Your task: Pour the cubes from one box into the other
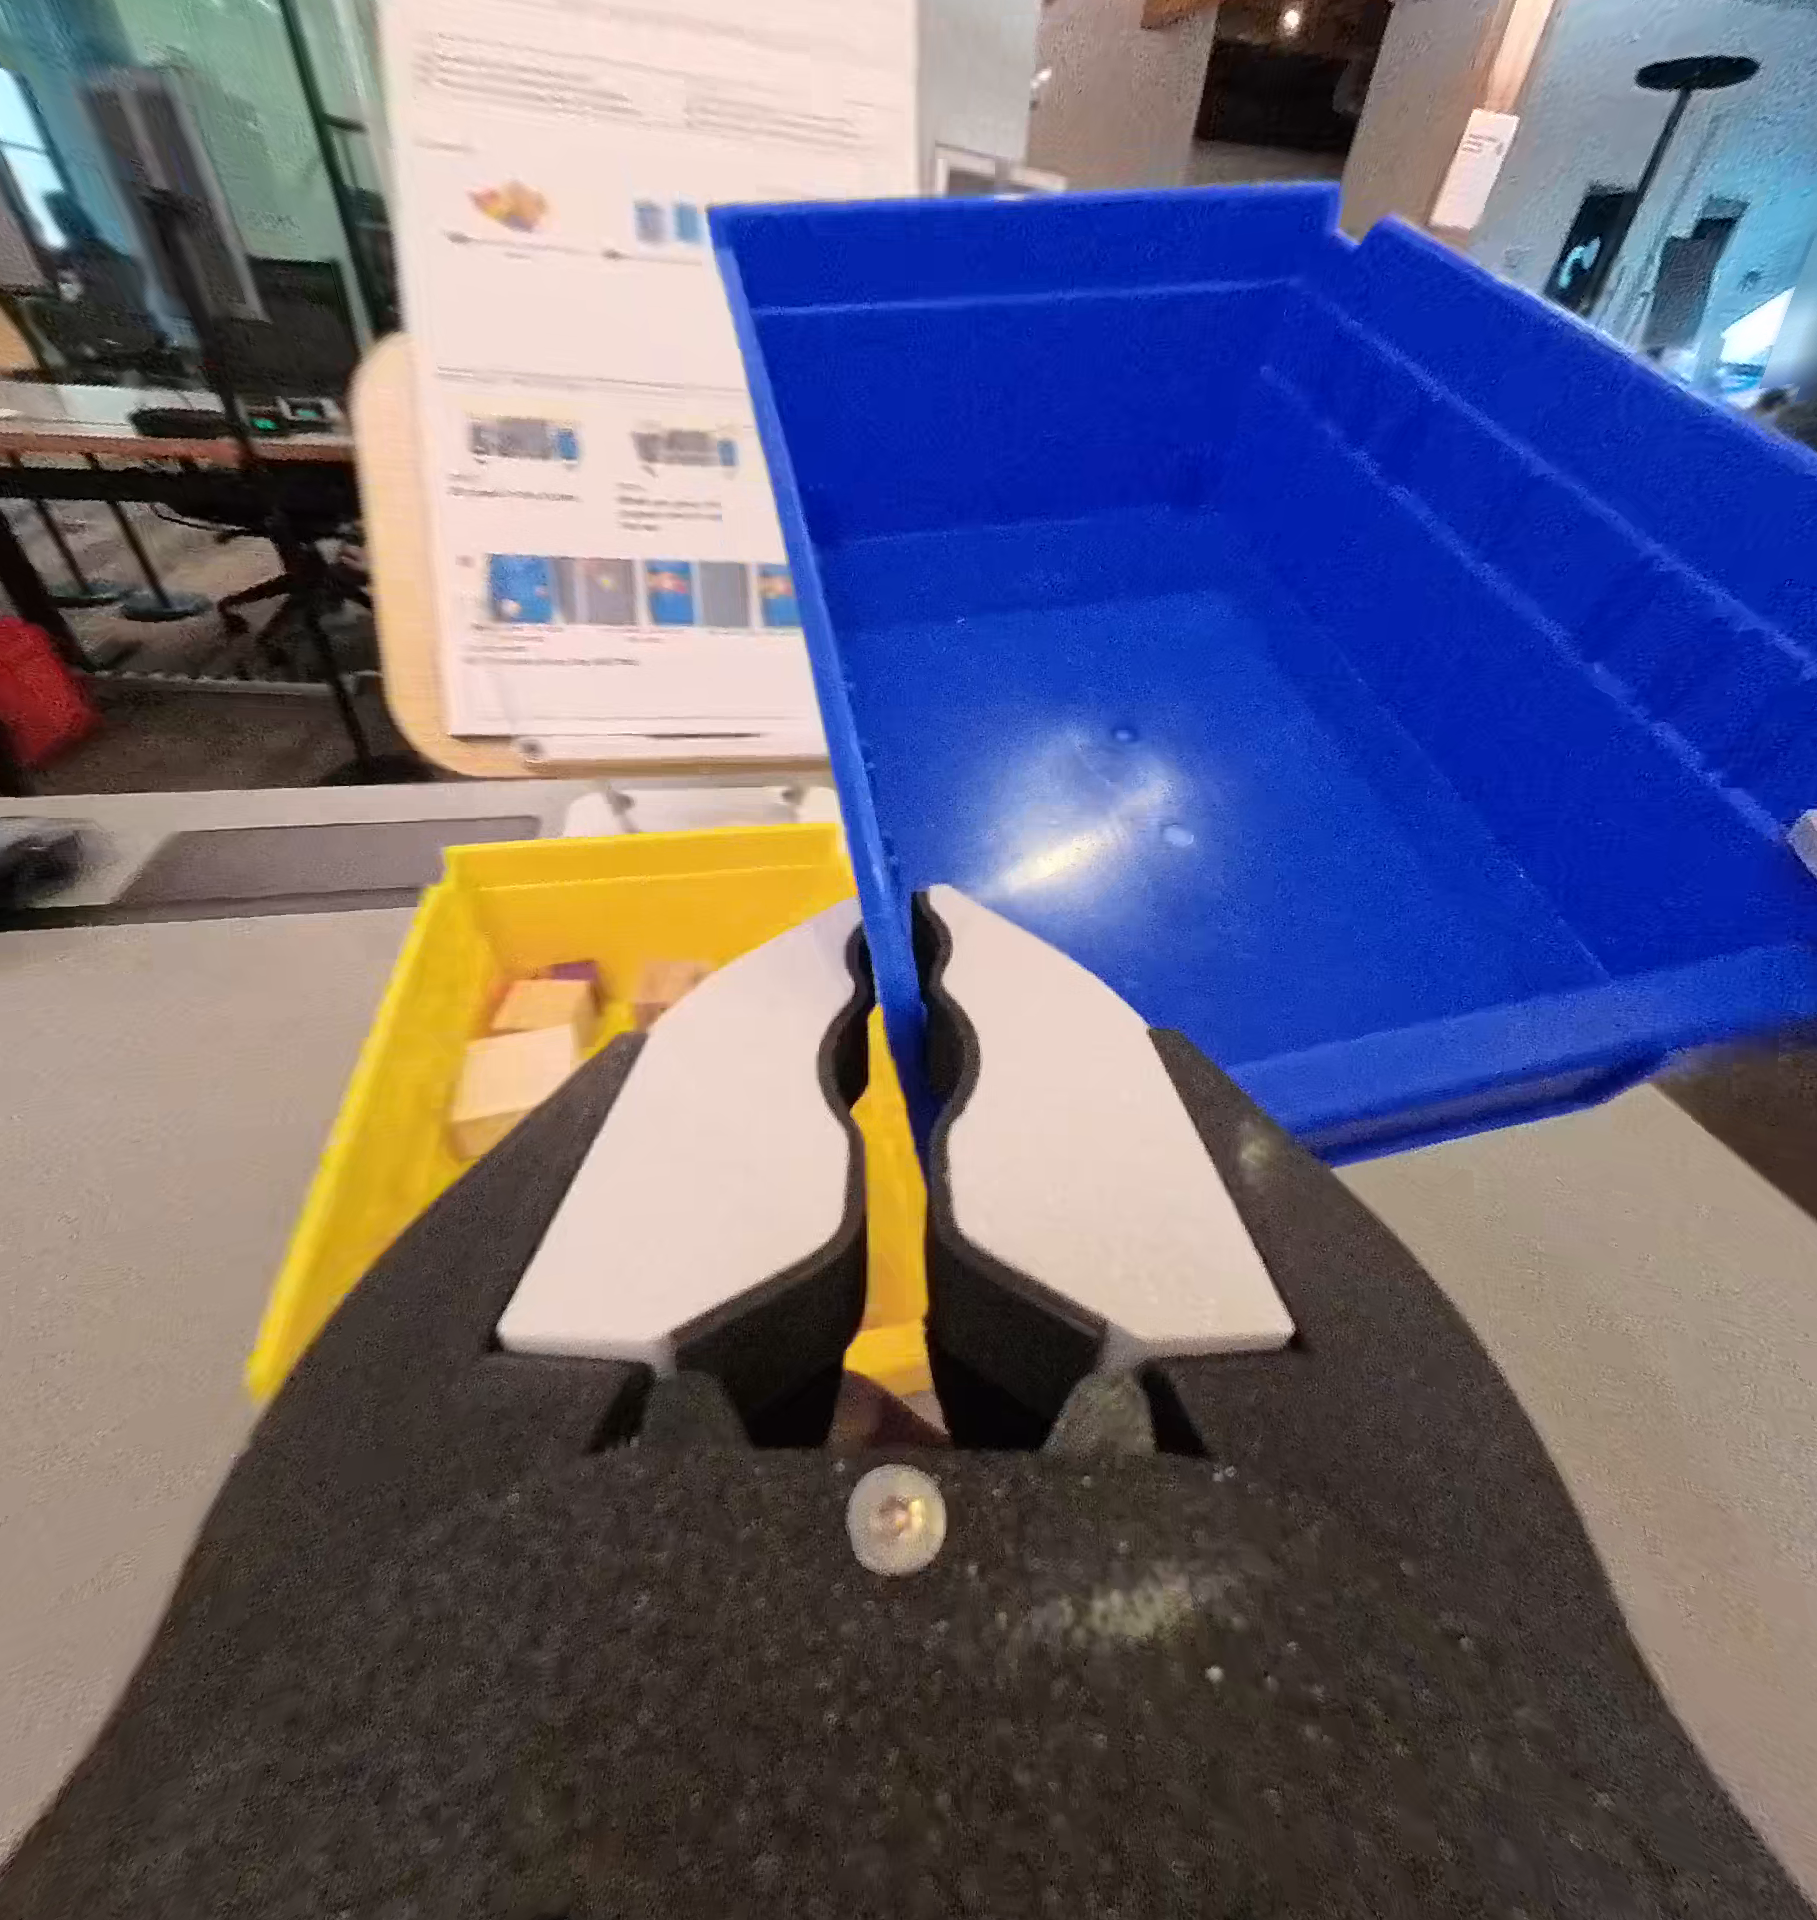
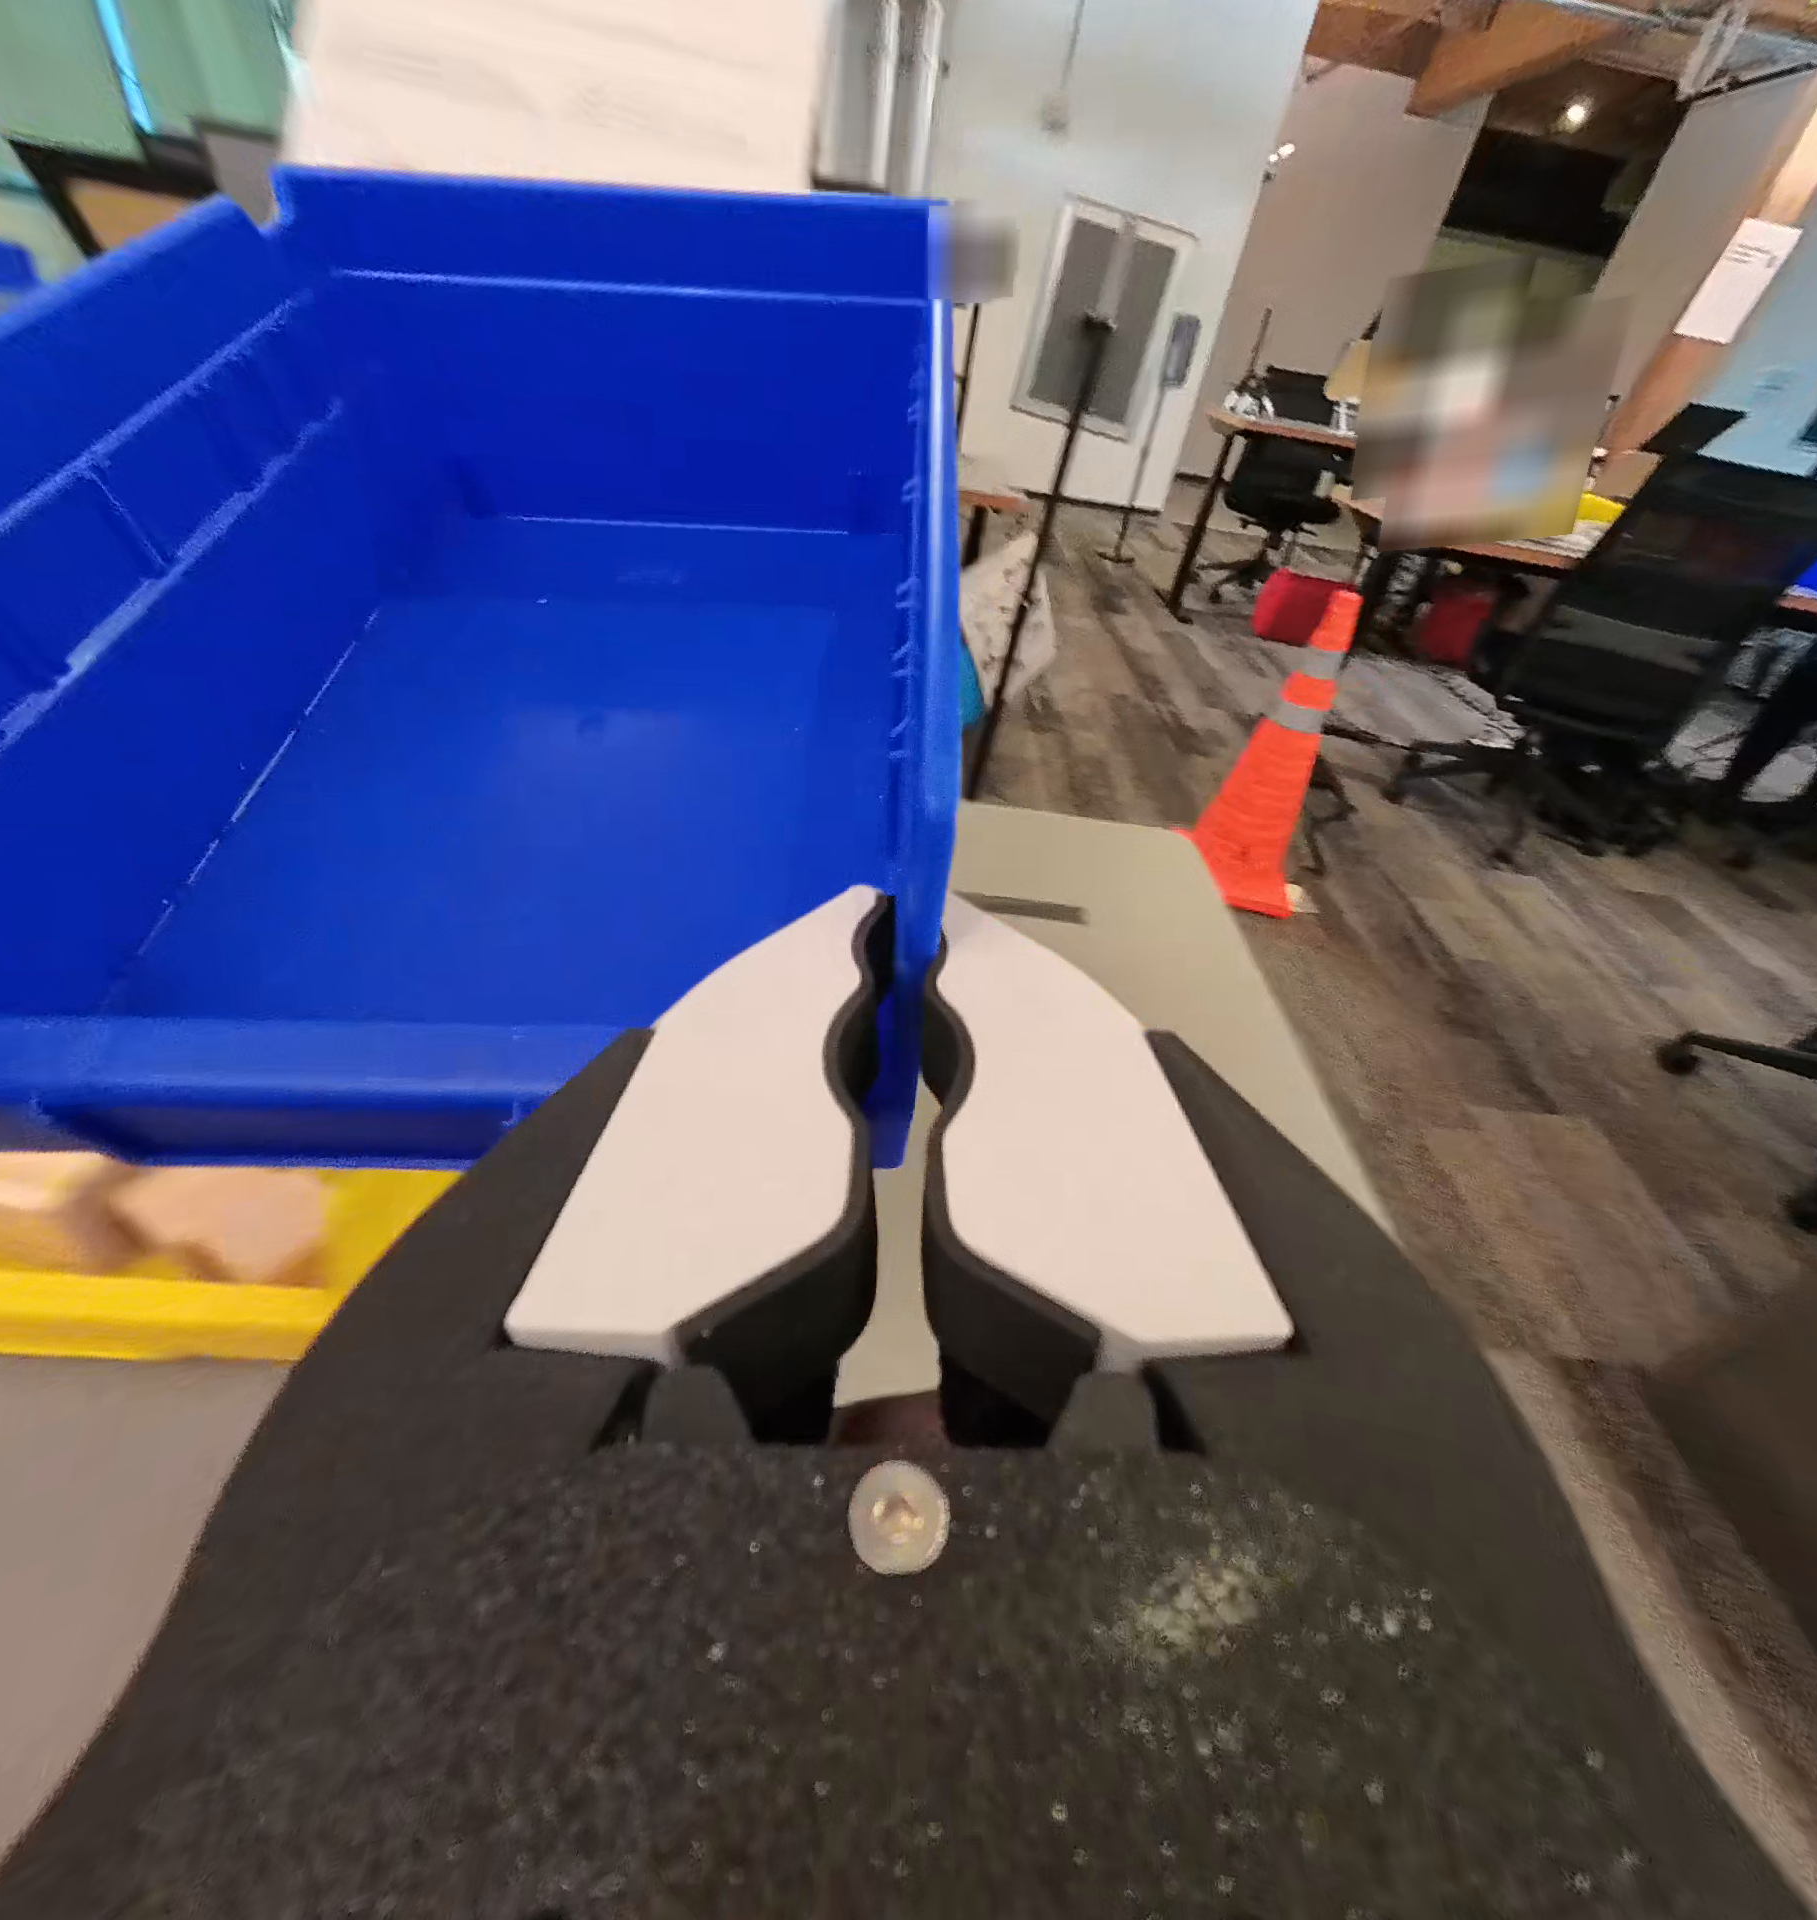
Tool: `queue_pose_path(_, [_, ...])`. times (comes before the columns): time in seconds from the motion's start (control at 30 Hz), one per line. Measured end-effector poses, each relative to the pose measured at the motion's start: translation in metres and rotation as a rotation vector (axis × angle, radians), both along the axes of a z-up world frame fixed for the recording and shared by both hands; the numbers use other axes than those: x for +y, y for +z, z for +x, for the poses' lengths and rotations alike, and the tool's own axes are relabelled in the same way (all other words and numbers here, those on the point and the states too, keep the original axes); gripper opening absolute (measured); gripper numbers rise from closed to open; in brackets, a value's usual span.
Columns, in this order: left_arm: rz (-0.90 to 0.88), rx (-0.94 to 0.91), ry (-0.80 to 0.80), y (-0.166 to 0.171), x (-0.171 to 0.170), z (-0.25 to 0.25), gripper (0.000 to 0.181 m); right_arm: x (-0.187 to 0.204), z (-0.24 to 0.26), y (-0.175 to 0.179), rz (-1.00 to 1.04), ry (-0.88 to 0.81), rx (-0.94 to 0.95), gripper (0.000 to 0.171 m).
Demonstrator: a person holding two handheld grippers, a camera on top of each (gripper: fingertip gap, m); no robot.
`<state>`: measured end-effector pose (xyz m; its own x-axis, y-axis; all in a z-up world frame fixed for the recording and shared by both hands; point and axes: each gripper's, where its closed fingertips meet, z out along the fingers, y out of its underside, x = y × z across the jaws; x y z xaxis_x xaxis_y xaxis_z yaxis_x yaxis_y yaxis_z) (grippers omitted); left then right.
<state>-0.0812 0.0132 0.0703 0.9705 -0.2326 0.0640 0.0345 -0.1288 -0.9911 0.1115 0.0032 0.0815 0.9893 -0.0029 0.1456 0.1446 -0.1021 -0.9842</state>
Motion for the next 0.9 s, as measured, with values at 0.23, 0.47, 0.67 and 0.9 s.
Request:
queue_pose_path(0.23, [-0.167, 0.072, -0.095, -0.097, 0.050, 0.158, 0.005, 0.026, 0.156, -0.092, -0.172, -0.181, 0.027, 0.003])
queue_pose_path(0.47, [-0.292, 0.189, -0.093, -0.192, 0.059, 0.191, 0.005, 0.036, 0.189, -0.216, -0.365, -0.125, 0.174, 0.002])
queue_pose_path(0.67, [-0.281, 0.165, -0.135, -0.187, 0.053, 0.191, 0.008, 0.039, 0.191, -0.219, -0.385, -0.162, 0.114, 0.006])
queue_pose_path(0.9, [-0.271, 0.045, -0.412, -0.140, -0.024, 0.141, 0.027, 0.026, 0.187, -0.162, -0.274, -0.212, -0.141, 0.018])
